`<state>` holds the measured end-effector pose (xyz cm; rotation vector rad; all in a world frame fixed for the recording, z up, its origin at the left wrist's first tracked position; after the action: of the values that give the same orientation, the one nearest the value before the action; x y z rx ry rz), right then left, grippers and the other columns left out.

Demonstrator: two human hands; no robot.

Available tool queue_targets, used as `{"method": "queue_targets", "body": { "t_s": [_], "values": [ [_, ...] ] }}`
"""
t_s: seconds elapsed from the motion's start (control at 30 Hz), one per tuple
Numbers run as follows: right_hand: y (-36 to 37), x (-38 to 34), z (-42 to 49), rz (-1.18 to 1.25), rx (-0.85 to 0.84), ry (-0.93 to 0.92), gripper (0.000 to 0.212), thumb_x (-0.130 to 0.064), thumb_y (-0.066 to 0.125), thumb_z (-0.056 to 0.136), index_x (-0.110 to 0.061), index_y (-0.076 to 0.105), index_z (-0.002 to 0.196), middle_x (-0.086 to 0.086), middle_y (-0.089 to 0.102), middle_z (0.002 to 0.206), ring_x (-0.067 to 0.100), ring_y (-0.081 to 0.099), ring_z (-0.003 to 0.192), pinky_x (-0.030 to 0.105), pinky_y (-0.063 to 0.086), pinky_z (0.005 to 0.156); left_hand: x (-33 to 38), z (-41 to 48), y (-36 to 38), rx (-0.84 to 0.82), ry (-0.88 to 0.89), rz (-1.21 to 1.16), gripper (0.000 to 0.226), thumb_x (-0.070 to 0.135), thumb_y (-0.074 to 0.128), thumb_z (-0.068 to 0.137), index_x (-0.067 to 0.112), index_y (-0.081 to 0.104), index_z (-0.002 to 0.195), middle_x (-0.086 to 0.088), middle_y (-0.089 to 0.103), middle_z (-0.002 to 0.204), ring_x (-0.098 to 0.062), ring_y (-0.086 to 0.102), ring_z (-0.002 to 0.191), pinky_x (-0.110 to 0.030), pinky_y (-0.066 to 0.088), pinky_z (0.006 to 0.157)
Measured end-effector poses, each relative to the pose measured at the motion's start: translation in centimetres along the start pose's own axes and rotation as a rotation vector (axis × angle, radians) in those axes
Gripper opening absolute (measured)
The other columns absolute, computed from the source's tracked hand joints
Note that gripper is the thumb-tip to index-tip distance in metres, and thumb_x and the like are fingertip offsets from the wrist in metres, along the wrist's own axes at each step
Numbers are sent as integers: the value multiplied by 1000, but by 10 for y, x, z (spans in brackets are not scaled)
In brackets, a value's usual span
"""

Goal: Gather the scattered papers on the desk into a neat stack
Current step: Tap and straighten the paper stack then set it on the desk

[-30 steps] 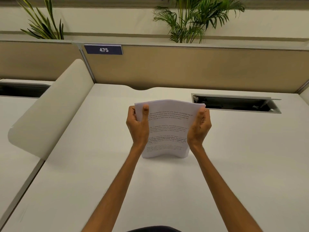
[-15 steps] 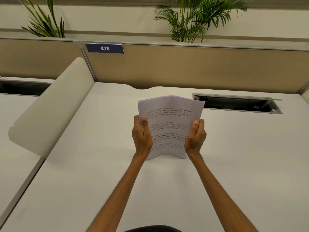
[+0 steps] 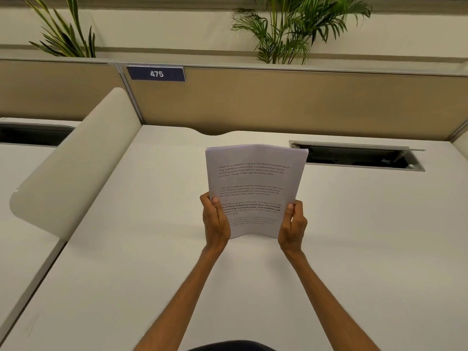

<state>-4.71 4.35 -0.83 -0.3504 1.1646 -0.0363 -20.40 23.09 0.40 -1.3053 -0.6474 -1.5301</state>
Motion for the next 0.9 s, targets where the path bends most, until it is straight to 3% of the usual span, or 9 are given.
{"method": "queue_targets", "body": {
  "t_s": [0.13, 0.23, 0.3, 0.5, 0.63, 0.77, 0.9],
  "values": [
    [0, -1, 5, 4, 18, 29, 22, -22, 33, 102, -12, 52, 95, 1, 62, 89, 3, 61, 70, 7, 48, 59, -1, 7, 1, -30, -11, -9, 13, 21, 24, 107, 14, 34, 104, 10, 59, 99, 2, 62, 79, -20, 57, 61],
    [0, -3, 11, 18, 38, 30, 24, -20, 37, 103, -7, 58, 100, -2, 64, 89, 5, 62, 71, 13, 52, 61, 4, 13, -1, -17, -17, -24, 12, 16, 26, 109, 11, 35, 103, 8, 58, 92, 4, 61, 73, -15, 53, 57],
    [0, -8, 13, 42, 41, 30, 22, -18, 39, 103, -7, 58, 100, -3, 64, 90, 3, 63, 72, 10, 52, 62, 9, 17, -4, 13, -11, -33, 12, 14, 26, 109, 11, 35, 102, 8, 57, 90, 6, 61, 71, -12, 51, 56],
    [5, -31, 18, 224, 44, 49, 17, -14, 33, 105, -10, 49, 102, -11, 60, 93, -4, 60, 81, 11, 51, 66, 27, 26, -12, 79, 60, -133, 13, 23, 27, 105, 13, 35, 103, 2, 57, 96, -9, 59, 81, -22, 51, 62],
    [11, -33, 17, 297, 17, 34, 16, -12, 29, 105, -12, 45, 103, -8, 58, 96, -3, 56, 83, 15, 49, 66, 28, 25, -9, 72, 45, -201, 12, 20, 30, 104, 10, 36, 107, 2, 55, 97, 3, 55, 81, -15, 47, 65],
    [15, -35, 21, 306, 53, 75, 22, -19, 30, 104, -32, 46, 96, -11, 59, 92, 2, 55, 81, 25, 50, 66, 38, 30, -4, 92, 53, -210, 17, 24, 29, 103, 13, 38, 111, -7, 57, 108, -9, 60, 89, -16, 54, 66],
    [17, -35, 30, 279, 77, 95, 25, -21, 31, 105, -39, 46, 95, -11, 60, 93, 13, 59, 82, 29, 55, 68, 50, 42, -1, 97, 79, -184, 13, 22, 29, 105, 17, 38, 113, 5, 58, 106, -13, 62, 91, -15, 55, 68]
  ]
}}
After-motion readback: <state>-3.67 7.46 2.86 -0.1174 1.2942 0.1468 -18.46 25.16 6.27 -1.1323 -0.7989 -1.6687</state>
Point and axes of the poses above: each hand's wrist, its own z-axis towards the middle knuckle, its own y-axis out of the palm, x = y × z, the point moved 9 cm from there along z, towards the middle knuckle
